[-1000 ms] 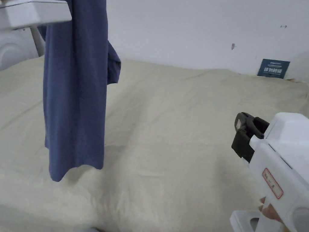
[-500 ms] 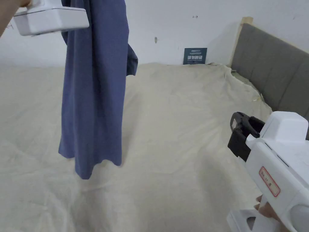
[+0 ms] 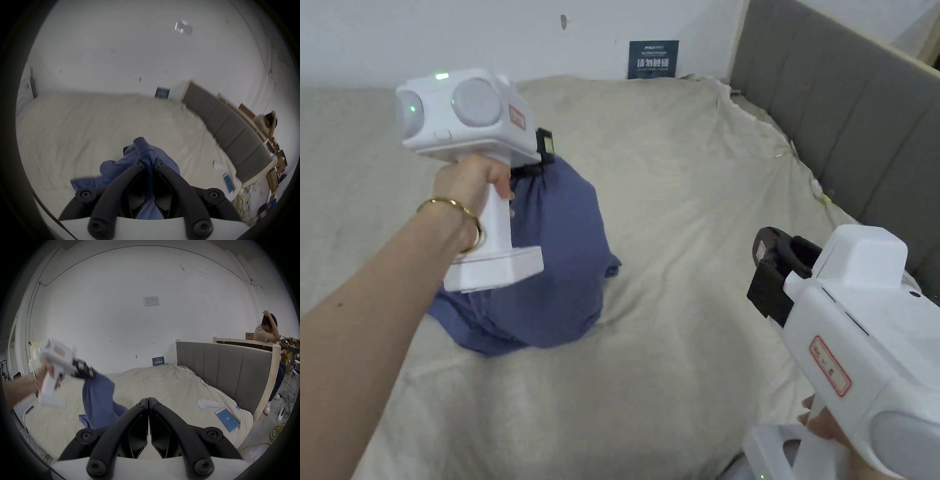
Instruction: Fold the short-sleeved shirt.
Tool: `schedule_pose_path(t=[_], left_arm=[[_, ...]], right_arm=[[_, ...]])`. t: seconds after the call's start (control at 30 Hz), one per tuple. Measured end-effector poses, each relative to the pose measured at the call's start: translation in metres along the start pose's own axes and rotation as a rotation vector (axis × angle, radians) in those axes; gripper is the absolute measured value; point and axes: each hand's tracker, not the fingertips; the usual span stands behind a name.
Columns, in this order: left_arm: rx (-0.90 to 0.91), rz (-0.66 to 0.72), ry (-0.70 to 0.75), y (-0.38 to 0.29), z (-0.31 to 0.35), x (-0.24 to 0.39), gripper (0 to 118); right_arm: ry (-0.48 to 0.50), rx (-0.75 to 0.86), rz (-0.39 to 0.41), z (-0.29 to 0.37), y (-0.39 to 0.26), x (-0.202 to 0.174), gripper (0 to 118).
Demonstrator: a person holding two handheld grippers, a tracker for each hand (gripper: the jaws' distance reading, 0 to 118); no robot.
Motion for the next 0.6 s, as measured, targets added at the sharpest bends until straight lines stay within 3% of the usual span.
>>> schedule_pose_path(t=[0.17, 0.27, 0.4, 0.47, 0.5, 0.6], left_arm=[[-0.213, 0.011, 0.045, -0.076, -0.081, -0.013, 4], [-0.258, 0.008, 0.106, -0.121, -0.09, -0.011, 5], [-0.246, 0.027, 0.143, -0.147, -0.102, -0.015, 47], [-0.209, 0.048, 0.157, -0.15, -0.097, -0.018, 52], [-0.212, 0.055, 0.157, -0.145, -0.098, -0.021, 71], [-0.118, 0.068, 0.084, -0.128, -0.075, -0.025, 105]], right_arm=[[-0.014, -0.038, -0.006, -0.008, -0.011, 0.007, 0], [-0.035, -0.063, -0.017, -0.009, -0.015, 0.007, 0], [-0.035, -0.09, -0.031, -0.013, -0.02, 0.007, 0], [-0.032, -0.096, -0.031, -0.014, -0.022, 0.008, 0], [-0.022, -0.098, -0.028, -0.014, -0.021, 0.007, 0], [-0.004, -0.085, 0.005, -0.014, -0.017, -0.001, 0]])
